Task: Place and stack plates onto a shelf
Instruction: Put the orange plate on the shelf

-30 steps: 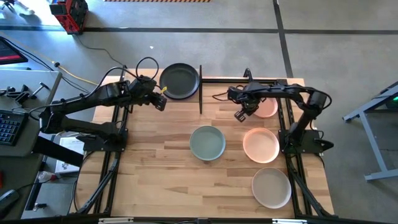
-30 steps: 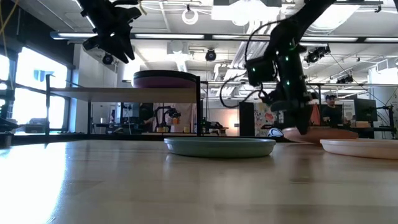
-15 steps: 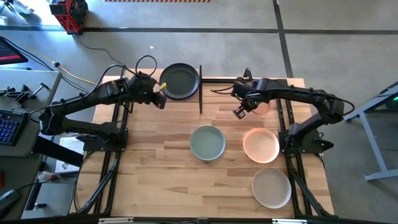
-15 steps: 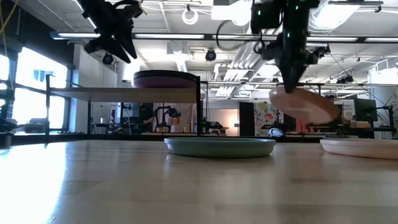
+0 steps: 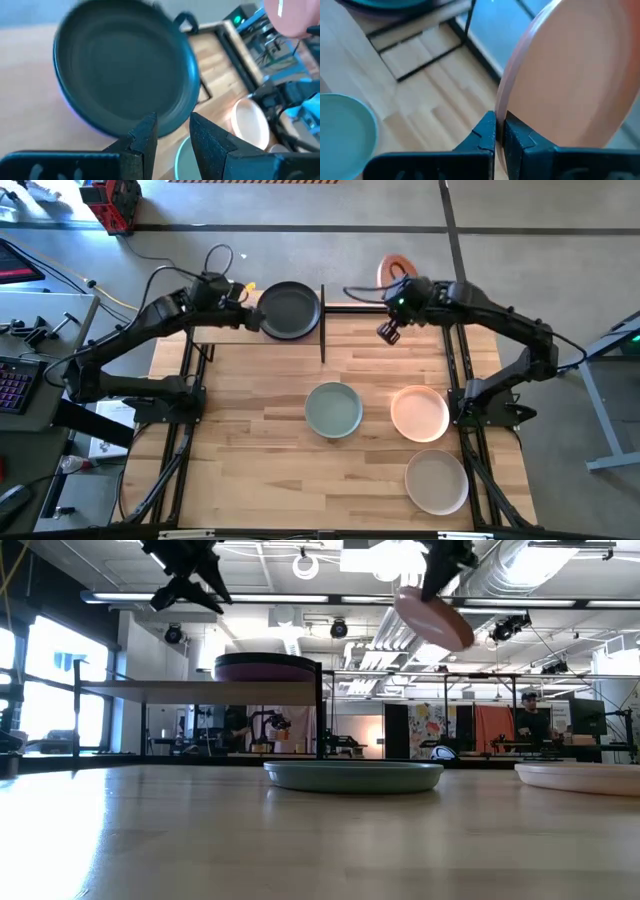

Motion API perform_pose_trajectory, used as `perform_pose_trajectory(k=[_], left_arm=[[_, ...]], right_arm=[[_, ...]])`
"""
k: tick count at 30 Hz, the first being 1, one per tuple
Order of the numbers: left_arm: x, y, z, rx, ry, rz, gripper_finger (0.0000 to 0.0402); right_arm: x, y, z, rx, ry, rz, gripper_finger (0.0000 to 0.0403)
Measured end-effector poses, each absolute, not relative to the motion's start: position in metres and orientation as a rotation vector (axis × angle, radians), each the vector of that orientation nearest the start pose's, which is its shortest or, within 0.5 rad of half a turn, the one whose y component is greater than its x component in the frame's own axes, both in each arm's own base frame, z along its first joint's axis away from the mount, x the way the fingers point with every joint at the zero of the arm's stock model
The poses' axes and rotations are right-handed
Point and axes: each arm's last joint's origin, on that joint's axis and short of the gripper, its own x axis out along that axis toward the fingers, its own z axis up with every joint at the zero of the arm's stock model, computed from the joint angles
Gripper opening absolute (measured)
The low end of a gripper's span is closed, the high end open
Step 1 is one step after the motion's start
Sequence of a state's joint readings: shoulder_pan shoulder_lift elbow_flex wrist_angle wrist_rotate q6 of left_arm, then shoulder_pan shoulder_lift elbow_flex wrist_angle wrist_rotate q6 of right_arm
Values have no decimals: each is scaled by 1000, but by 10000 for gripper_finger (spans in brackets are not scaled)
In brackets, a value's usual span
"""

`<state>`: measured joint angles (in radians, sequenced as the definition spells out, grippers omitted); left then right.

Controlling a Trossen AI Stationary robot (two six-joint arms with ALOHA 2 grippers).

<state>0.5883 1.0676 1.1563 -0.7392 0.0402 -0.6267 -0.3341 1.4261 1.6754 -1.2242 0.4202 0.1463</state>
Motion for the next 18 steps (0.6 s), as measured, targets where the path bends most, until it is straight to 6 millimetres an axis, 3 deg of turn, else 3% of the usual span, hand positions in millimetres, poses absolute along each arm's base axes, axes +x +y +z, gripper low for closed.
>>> perform_pose_trajectory(k=[4,8,18], left_arm=[[171,117,373,-786,387,718,104],[168,118,388,-780,336,717,104],[162,117,412,-804,239,726,104]], right_arm=[[237,-99,425,-84,917,-687,0],[239,-98,433,-269,928,-589,0],[264,-93,419,-514,1003,-293,0]])
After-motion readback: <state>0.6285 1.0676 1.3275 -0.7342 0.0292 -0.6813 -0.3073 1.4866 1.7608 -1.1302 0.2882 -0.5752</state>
